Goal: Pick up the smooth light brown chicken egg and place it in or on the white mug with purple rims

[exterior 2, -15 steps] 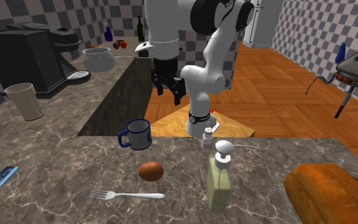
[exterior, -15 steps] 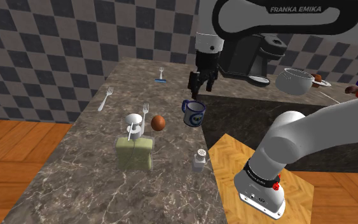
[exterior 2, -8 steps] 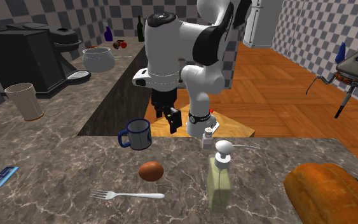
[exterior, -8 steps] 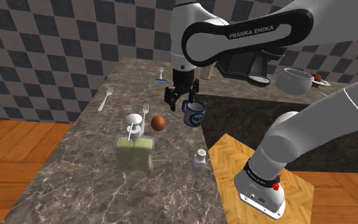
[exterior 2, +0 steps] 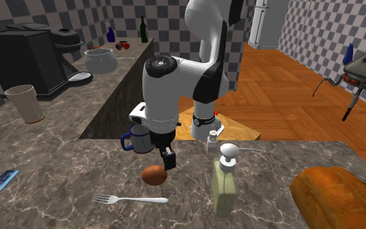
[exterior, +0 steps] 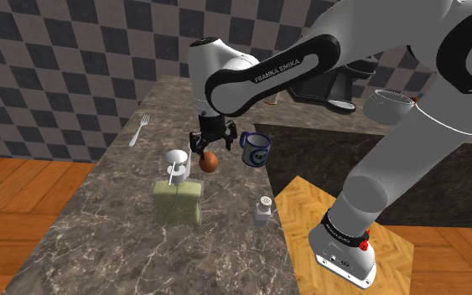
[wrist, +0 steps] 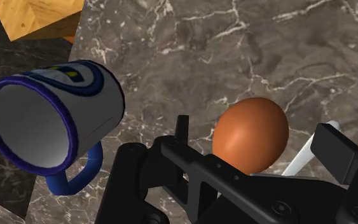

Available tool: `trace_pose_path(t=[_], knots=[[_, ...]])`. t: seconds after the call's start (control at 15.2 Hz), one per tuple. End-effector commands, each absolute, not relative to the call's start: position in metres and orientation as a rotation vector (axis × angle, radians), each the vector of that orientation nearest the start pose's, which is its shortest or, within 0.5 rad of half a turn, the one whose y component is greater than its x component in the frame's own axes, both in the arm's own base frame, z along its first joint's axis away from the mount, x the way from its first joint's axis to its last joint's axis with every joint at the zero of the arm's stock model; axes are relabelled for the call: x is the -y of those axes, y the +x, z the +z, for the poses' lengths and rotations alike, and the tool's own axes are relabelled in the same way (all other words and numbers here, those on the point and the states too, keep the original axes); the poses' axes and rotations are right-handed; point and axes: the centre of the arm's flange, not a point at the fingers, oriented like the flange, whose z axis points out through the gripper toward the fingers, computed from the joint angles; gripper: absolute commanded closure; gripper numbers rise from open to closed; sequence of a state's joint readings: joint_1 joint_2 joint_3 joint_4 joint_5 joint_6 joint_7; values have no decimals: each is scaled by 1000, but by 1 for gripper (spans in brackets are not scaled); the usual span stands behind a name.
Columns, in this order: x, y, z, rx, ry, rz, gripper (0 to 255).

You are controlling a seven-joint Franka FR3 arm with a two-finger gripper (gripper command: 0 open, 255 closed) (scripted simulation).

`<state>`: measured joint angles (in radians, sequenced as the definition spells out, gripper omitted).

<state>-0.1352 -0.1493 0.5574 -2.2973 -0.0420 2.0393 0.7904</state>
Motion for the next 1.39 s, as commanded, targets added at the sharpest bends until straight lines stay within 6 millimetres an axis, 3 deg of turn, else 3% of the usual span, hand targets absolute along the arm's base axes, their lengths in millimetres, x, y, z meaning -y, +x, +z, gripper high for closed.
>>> trace_pose_path(t=[0.0,0.59,1.06,1.12,1.32], knots=[[-205,456,372,-670,-3257,60,0],[-200,459,326,-693,-3257,57,0],[-200,459,327,-693,-3257,57,0],[-200,459,327,-693,-3257,57,255],[-200,459,327,-693,-3257,57,255]])
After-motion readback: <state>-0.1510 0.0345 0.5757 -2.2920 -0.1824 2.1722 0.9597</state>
